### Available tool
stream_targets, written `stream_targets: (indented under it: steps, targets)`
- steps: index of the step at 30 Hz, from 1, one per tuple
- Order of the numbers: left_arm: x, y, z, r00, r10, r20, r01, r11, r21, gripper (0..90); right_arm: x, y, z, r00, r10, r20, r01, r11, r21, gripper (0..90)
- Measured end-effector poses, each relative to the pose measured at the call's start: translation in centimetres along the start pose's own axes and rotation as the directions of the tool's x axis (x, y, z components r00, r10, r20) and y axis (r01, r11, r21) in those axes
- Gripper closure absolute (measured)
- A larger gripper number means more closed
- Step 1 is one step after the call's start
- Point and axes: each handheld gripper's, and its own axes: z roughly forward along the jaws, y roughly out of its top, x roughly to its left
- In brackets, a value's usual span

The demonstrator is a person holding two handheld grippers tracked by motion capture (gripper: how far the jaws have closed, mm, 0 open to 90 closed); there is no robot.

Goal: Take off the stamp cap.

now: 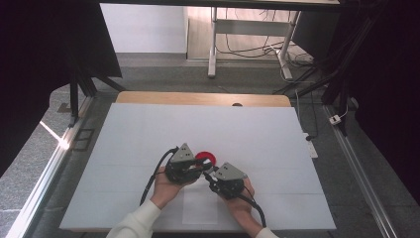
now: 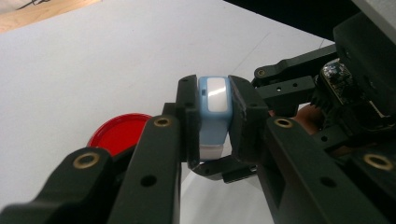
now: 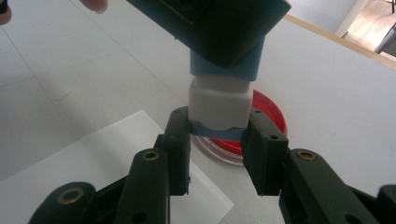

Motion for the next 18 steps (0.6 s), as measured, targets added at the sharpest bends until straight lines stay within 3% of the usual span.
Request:
stream_targets:
  steps: [18]
  targets:
    - [0.04,-0.16,-0.04,0.9998,-0.018,-0.008,0.018,0.9998,-0.003,75.1,0.4,-0.05,-0.11,0.9987,-0.032,0.038,0.032,0.999,0.006,65.1]
